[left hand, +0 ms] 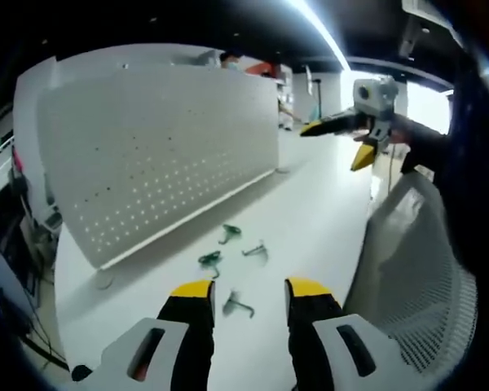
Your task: Insert the hook assembly into the mounting plate slot until the hook locks in place.
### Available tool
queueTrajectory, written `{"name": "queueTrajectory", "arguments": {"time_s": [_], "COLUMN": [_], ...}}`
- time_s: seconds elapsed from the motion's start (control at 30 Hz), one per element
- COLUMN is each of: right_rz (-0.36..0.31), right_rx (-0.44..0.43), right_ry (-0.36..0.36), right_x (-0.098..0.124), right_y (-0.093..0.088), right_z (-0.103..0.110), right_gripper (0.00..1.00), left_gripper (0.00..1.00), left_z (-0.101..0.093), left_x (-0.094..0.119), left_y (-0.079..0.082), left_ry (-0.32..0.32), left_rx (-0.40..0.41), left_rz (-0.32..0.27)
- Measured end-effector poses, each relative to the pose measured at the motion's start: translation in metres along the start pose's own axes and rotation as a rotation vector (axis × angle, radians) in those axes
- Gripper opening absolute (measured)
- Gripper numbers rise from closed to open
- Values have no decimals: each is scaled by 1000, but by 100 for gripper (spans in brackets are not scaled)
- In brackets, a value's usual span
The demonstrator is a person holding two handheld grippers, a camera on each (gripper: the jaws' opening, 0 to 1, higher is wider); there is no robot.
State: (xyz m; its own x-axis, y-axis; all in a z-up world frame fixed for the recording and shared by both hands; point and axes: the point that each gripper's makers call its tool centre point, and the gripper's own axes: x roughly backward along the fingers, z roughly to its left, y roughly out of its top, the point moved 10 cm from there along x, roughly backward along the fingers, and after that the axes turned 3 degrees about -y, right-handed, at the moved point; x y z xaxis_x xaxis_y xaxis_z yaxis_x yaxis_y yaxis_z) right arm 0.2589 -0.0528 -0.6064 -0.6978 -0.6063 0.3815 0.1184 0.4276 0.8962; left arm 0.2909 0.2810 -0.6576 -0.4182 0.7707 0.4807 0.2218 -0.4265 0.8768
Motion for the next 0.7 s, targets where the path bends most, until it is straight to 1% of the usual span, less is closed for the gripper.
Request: {"name": "queueTrajectory", "arguments": {"time_s": [0.07, 0.33, 0.7], "right_rz": [1, 6, 13], "right_rx": [-2, 2, 11], "right_ry": [-4, -5, -12], "right_x": [1, 1, 2], "right_y": [-1, 1, 3], "right_z": [0, 2, 3], "right_gripper": [80, 80, 80], "left_gripper": [35, 33, 29], "left_z": [2, 8, 17], "left_x": [-2, -9, -26], "left_y": [-4, -12, -28], "left_ry": [1, -10, -15], "left_rx": [-5, -10, 16], "left_rz": [17, 36, 27]}}
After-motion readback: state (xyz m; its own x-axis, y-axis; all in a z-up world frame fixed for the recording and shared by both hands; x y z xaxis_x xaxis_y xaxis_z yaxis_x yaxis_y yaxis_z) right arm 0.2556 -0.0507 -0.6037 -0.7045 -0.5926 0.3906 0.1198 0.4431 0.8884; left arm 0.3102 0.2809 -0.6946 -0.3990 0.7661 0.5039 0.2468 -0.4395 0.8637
